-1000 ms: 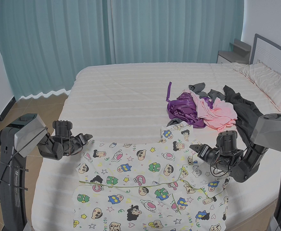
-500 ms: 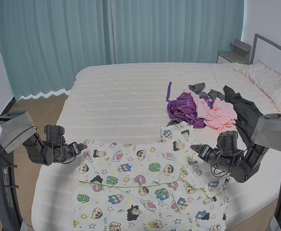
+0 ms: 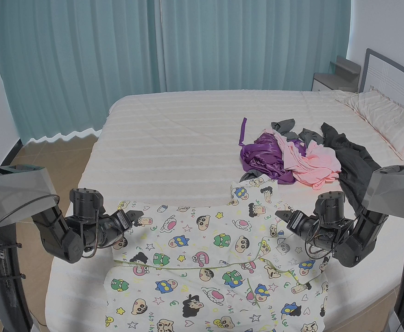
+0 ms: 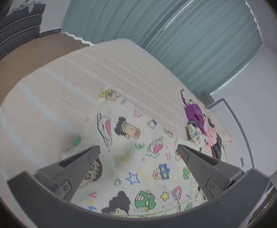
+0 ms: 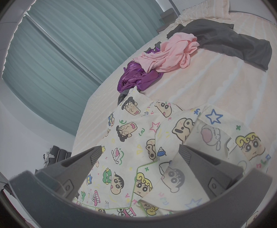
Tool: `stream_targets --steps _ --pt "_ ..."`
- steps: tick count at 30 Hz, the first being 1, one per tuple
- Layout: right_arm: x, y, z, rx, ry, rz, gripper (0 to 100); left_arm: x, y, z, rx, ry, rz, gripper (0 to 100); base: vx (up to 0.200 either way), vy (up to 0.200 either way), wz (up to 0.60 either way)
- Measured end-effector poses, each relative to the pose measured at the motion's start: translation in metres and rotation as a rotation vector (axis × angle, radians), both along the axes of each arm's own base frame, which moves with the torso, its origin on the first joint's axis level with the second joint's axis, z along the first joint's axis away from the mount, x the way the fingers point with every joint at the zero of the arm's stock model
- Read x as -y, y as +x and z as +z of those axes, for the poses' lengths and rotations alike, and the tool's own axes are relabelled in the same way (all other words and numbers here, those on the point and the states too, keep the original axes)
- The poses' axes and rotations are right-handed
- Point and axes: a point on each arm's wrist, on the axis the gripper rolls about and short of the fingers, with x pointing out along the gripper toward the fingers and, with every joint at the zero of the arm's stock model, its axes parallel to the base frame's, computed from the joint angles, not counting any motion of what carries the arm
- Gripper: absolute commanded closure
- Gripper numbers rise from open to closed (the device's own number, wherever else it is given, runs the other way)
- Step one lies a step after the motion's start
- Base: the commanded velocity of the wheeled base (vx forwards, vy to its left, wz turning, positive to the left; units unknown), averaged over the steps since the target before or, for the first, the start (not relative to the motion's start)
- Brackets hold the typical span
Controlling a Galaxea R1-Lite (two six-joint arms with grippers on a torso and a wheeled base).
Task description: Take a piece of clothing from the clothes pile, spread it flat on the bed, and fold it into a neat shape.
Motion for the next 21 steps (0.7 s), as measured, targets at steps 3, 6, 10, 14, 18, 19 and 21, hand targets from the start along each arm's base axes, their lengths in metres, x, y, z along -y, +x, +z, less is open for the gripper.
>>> stream_targets --steps 3,6,10,14,18,19,21 --pt "0.002 -0.003 -0.001 -0.008 -0.002 -0.002 0 0.007 -0.006 -0.007 -0.016 0.008 -0.016 0 0.0 0.0 0.0" --pt "0.005 -0.006 -0.001 -0.014 -0.003 -0.007 0 0.009 -0.009 -0.015 -0.037 0.029 -0.022 0 0.0 0.0 0.0" --pt "0.009 -0.006 0.0 -0.015 -0.004 -0.018 0 0.01 -0.011 -0.025 -0.063 0.067 -0.034 0 0.0 0.0 0.0" --pt "0.01 -0.007 0.001 -0.017 -0.003 -0.022 0 0.008 -0.014 -0.034 -0.084 0.127 -0.023 0 0.0 0.0 0.0" --pt "0.012 -0.009 0.0 -0.024 -0.004 -0.026 0 0.006 -0.016 -0.043 -0.106 0.196 0.0 0 0.0 0.0 0.0" --pt "0.012 -0.009 0.0 -0.025 -0.004 -0.027 0 0.006 -0.017 -0.045 -0.119 0.205 0.004 0 0.0 0.0 0.0" --pt "0.014 -0.01 -0.001 -0.03 -0.005 -0.031 0 0.005 -0.02 -0.049 -0.149 0.22 0.008 0 0.0 0.0 0.0"
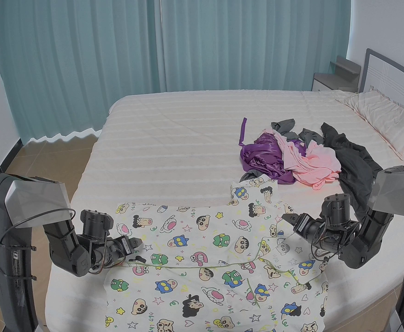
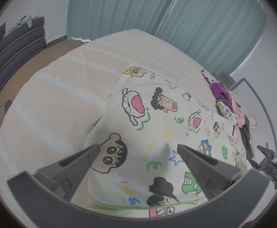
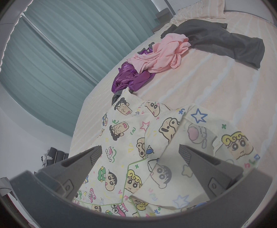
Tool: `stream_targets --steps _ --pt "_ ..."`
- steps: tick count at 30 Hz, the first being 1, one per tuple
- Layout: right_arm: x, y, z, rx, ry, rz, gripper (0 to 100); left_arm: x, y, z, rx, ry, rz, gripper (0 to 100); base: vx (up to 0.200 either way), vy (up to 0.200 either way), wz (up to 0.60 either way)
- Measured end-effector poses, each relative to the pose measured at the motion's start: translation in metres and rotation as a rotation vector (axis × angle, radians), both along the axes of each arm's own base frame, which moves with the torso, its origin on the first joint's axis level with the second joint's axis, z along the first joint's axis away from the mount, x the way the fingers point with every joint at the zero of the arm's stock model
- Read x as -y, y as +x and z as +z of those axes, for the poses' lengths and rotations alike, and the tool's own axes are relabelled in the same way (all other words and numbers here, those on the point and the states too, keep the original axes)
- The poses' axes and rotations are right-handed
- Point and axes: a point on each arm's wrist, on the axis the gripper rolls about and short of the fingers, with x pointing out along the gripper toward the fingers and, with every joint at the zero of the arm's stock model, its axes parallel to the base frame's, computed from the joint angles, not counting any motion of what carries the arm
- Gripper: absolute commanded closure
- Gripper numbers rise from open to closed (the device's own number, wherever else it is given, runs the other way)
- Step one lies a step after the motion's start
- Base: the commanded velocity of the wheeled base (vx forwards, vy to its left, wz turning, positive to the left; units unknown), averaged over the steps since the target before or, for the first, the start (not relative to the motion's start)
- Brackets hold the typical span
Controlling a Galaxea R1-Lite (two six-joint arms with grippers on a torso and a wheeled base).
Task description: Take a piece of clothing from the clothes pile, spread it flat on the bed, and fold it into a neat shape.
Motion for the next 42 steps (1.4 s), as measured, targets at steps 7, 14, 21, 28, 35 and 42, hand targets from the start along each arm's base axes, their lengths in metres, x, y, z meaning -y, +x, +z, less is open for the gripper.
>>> stream_targets --steps 7,14,21,28,35,42 --pt "0.004 -0.002 0.001 0.004 -0.001 -0.009 0 -0.003 -0.005 0.003 -0.006 0.024 0.028 0 0.0 0.0 0.0" --pt "0.008 -0.013 0.005 0.006 -0.003 -0.012 0 -0.011 -0.005 0.027 0.057 0.015 0.058 0 0.0 0.0 0.0" --pt "0.017 -0.04 0.012 -0.033 -0.023 -0.014 0 -0.021 -0.026 0.05 0.076 -0.011 0.078 0 0.0 0.0 0.0" --pt "0.027 -0.079 0.015 -0.092 -0.041 -0.01 0 -0.024 -0.059 0.061 0.031 -0.127 0.171 0 0.0 0.0 0.0" --pt "0.03 -0.106 0.019 -0.094 -0.044 0.009 0 -0.024 -0.092 0.065 -0.028 -0.197 0.218 0 -0.171 0.0 0.0" --pt "0.029 -0.118 0.019 -0.115 -0.052 0.031 0 -0.022 -0.1 0.059 -0.079 -0.216 0.214 0 -0.2 0.0 0.0"
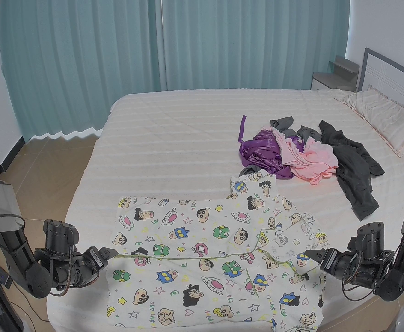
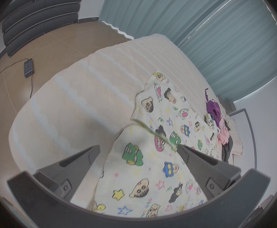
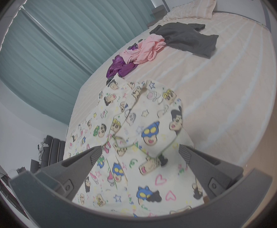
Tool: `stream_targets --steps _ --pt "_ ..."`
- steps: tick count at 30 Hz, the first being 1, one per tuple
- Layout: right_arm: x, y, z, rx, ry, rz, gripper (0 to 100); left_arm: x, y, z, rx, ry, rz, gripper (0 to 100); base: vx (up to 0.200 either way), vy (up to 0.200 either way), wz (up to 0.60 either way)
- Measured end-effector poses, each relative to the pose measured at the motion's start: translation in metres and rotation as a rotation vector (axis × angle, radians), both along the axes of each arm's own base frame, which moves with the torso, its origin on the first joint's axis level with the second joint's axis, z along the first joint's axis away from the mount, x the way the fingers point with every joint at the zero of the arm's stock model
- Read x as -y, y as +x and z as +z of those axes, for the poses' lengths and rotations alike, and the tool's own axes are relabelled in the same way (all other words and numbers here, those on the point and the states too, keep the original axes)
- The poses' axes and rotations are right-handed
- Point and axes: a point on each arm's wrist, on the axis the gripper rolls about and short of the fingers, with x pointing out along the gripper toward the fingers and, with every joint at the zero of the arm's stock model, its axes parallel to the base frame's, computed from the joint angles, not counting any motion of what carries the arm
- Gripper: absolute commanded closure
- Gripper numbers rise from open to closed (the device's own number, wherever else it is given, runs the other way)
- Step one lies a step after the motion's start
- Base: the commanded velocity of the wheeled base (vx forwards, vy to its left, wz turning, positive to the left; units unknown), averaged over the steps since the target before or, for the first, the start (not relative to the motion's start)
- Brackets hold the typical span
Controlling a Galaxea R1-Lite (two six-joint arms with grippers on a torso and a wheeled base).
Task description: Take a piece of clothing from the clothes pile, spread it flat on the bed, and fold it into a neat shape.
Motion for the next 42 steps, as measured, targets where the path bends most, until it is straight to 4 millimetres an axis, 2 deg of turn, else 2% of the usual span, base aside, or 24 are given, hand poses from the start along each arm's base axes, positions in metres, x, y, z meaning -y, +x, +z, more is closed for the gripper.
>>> stream_targets --steps 11,24,36,37,42 --pt "-0.001 -0.003 -0.006 -0.03 -0.019 0.014 0 0.007 -0.003 -0.01 -0.047 0.003 -0.031 0 -0.2 0.0 0.0" --pt "-0.001 -0.002 -0.008 -0.038 -0.021 0.016 0 0.027 -0.011 -0.028 -0.105 0.058 -0.101 0 0.0 0.0 0.0" --pt "-0.003 0.003 -0.008 -0.006 -0.012 0.017 0 0.048 0.0 -0.049 0.0 0.162 -0.082 0 0.0 0.0 0.0" --pt "-0.003 0.004 -0.008 0.01 -0.007 0.016 0 0.05 0.001 -0.051 0.005 0.168 -0.081 100 0.0 0.0 0.0" --pt "-0.005 0.009 -0.01 0.057 0.006 0.016 0 0.055 0.001 -0.06 -0.004 0.185 -0.092 100 0.0 0.0 0.0"
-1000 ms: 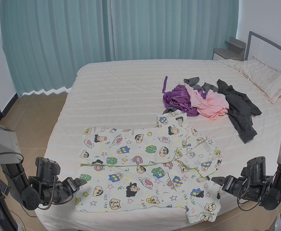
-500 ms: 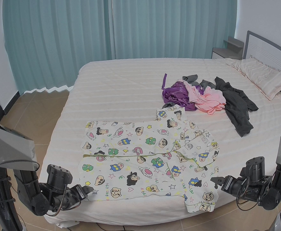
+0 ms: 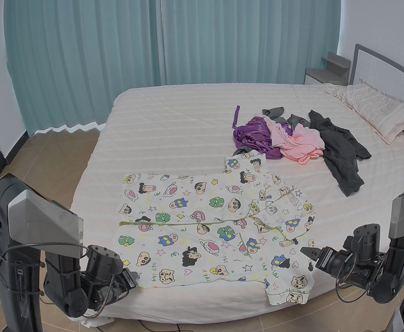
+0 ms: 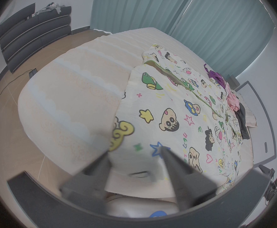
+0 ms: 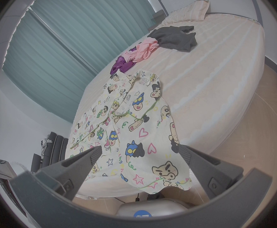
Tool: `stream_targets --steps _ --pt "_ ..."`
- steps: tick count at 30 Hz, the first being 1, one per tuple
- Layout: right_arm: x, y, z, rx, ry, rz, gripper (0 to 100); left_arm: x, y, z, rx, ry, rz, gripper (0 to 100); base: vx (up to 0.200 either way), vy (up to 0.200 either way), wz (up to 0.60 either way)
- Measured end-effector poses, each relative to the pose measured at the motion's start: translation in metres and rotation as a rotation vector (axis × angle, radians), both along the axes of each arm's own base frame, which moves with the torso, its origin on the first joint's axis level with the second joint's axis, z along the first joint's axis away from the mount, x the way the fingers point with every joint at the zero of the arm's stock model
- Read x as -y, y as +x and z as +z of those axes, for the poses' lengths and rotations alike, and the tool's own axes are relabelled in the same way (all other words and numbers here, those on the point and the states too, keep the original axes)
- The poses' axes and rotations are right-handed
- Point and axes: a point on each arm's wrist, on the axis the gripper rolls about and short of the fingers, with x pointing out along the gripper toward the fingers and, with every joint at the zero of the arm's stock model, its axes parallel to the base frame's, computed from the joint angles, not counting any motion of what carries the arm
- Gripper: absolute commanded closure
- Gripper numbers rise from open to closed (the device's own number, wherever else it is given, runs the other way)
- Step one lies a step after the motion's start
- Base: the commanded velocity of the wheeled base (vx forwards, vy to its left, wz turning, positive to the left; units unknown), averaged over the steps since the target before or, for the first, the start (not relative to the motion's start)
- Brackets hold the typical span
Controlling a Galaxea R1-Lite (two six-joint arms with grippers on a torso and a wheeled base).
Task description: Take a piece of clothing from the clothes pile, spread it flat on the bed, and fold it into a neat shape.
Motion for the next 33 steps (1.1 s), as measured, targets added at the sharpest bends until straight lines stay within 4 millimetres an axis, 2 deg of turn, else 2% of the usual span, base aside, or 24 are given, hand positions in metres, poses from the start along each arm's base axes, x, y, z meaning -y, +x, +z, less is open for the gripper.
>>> stream_targets --steps 11,22,29,30,33 --pt "0.004 0.006 -0.015 -0.028 -0.027 -0.007 0 -0.002 0.011 -0.003 0.032 -0.006 0.063 100 0.0 0.0 0.0" --pt "0.001 0.04 -0.044 0.002 -0.188 0.105 0 -0.002 0.023 0.002 0.123 -0.075 0.12 100 0.0 0.0 0.0" --pt "-0.002 0.05 -0.061 -0.036 -0.206 0.184 0 -0.001 0.024 -0.001 0.122 -0.075 0.12 100 0.0 0.0 0.0" --pt "-0.002 0.052 -0.063 -0.041 -0.204 0.192 100 -0.001 0.024 -0.002 0.119 -0.074 0.12 100 0.0 0.0 0.0" --pt "-0.002 0.053 -0.066 -0.072 -0.206 0.203 100 -0.001 0.024 -0.002 0.117 -0.073 0.12 100 0.0 0.0 0.0"
